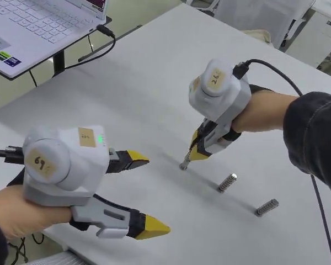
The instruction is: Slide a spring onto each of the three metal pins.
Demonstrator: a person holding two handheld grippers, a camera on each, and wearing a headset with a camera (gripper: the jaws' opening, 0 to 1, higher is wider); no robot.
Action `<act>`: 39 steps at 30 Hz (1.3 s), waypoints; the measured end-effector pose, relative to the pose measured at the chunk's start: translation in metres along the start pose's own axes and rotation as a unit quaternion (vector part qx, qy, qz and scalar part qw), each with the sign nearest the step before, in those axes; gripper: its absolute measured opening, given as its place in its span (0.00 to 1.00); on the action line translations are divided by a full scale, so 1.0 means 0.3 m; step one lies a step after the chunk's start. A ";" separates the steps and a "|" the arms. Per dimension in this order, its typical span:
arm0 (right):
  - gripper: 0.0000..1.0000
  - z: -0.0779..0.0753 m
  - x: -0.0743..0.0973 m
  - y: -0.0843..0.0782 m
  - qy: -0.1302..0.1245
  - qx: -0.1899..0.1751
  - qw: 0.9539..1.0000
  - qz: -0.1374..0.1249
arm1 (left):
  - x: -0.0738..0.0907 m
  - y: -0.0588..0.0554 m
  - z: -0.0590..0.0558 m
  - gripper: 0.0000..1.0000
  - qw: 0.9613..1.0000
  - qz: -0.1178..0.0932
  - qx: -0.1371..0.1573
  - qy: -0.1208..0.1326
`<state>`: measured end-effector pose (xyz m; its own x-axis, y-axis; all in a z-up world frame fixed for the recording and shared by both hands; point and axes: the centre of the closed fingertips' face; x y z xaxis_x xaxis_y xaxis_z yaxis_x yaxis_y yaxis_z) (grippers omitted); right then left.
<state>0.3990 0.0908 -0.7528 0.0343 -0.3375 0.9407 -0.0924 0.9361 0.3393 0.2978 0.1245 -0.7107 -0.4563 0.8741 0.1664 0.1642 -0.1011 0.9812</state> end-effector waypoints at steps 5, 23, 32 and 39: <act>0.08 0.003 -0.022 -0.001 0.002 -0.004 1.000 -0.001 | 0.006 -0.004 0.003 0.68 1.000 0.001 0.001 0.001; 0.08 0.015 -0.078 -0.037 0.013 0.002 1.000 0.013 | 0.006 -0.009 0.004 0.68 1.000 0.002 0.004 0.001; 0.09 0.021 -0.085 -0.041 0.011 0.000 1.000 0.012 | 0.006 -0.013 0.007 0.67 1.000 0.003 0.006 0.002; 0.10 0.037 -0.100 -0.049 0.014 0.000 1.000 0.013 | 0.003 -0.013 0.007 0.67 1.000 0.003 0.006 0.001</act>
<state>0.3884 0.0861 -0.7860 0.0589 -0.3107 0.9487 -0.0938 0.9444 0.3152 0.2985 0.1268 -0.7145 -0.4564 0.8728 0.1732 0.1773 -0.1016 0.9789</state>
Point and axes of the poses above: the centre of the closed fingertips' face, and the gripper's own axes: x roughly backward along the fingers, z roughly to its left, y roughly out of its top, and after that the axes turned 9 degrees about -z, right-handed
